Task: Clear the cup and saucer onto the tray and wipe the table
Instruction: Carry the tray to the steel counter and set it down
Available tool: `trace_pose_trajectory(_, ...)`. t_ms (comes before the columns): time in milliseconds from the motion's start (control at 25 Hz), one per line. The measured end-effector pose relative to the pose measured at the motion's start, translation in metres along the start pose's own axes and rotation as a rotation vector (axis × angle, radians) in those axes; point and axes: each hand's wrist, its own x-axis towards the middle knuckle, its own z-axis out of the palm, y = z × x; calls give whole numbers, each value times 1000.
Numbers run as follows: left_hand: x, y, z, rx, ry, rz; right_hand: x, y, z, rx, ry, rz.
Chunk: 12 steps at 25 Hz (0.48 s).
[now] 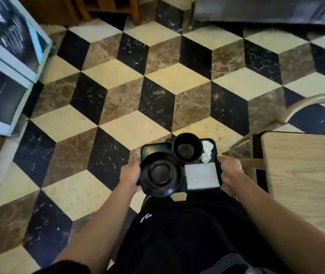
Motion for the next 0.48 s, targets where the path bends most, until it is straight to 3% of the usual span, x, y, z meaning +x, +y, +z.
trace_pose_trajectory(240,38,74,44,92,-21,-4,49,-59,26,21,22,45)
trace_pose_trajectory(480,60,165,109,42,16,20,106,-152,50,42,-15,20)
